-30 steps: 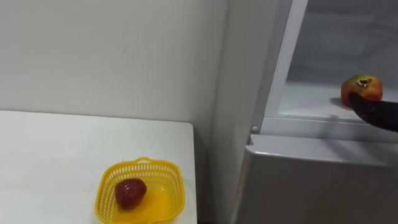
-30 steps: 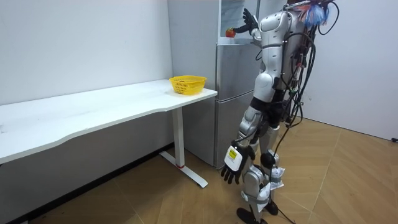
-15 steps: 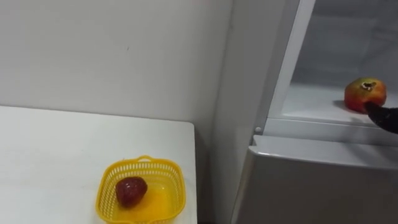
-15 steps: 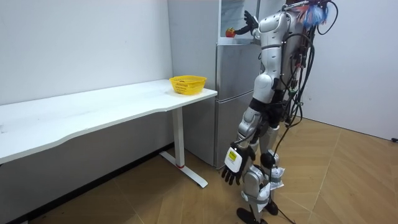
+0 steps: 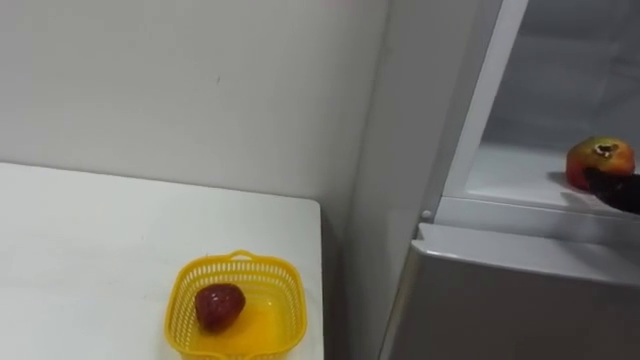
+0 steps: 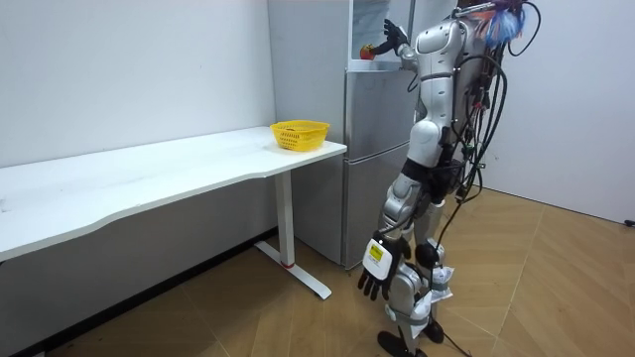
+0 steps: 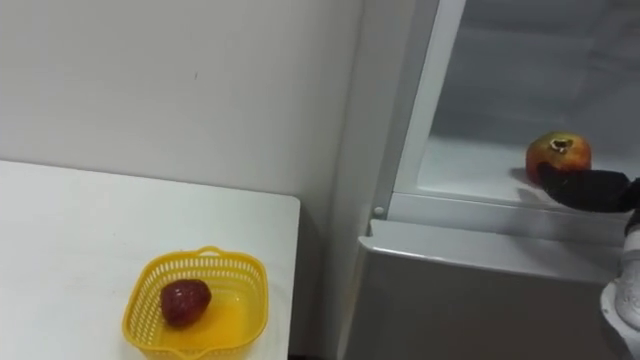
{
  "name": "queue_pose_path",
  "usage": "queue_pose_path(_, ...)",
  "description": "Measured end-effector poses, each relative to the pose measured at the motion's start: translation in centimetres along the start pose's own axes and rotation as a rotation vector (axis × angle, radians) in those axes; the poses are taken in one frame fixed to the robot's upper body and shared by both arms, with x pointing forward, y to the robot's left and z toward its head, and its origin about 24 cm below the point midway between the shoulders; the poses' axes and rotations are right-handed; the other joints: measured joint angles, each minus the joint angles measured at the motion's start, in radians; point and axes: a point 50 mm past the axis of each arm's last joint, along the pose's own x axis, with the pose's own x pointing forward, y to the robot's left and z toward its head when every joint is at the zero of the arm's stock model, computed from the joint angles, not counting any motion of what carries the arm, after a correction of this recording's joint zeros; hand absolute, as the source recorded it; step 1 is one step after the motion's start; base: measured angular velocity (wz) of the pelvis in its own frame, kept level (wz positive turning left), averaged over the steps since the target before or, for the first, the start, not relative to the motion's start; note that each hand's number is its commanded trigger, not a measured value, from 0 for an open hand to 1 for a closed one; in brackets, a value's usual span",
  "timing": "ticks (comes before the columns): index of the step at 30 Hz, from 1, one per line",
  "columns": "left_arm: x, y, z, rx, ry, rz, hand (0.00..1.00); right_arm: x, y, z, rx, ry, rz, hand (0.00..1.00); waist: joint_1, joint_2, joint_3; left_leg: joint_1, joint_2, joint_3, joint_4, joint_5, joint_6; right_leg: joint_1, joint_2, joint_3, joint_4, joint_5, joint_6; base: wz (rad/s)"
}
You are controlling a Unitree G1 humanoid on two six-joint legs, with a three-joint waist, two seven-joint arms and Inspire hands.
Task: Retrieve from the upper fridge
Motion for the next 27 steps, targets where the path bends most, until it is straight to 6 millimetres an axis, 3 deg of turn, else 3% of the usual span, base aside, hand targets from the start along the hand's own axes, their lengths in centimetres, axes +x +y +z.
queue_pose_path(5,0.0,0.3,0.2,0.000,-0.009,0.026,0.00,0.0,0.4,-0.8,-0.068,0.020,0.058,0.00,0.020,-0.002,0.0031,-0.007,-0.002,-0.009,-0.003,0.000,0.000,0.000,-0.002,-0.014,-0.002,0.000,0.000,0.06)
queue_pose_path(11,-0.1,0.5,0.4,-0.008,-0.018,0.040,0.00,0.5,0.8,0.0,-0.056,0.000,0.086,0.00,0.027,0.000,0.0036,-0.021,-0.003,-0.019,-0.001,0.003,0.000,-0.009,-0.002,-0.020,-0.001,0.000,0.000,0.06)
queue_pose_path(17,-0.1,0.5,0.2,-0.004,-0.013,0.054,0.00,1.0,1.0,-0.5,-0.076,0.031,0.118,0.00,0.042,0.007,0.0080,-0.020,-0.002,-0.026,-0.001,0.003,-0.001,-0.006,-0.002,-0.028,0.001,0.000,0.000,0.03)
queue_pose_path(27,-0.2,0.6,0.0,0.033,-0.007,0.052,0.00,1.6,0.8,-1.9,-0.058,0.120,0.149,0.00,0.049,0.001,0.0043,-0.015,-0.002,-0.033,0.001,0.005,-0.002,0.002,-0.004,-0.046,0.002,0.001,-0.001,0.02)
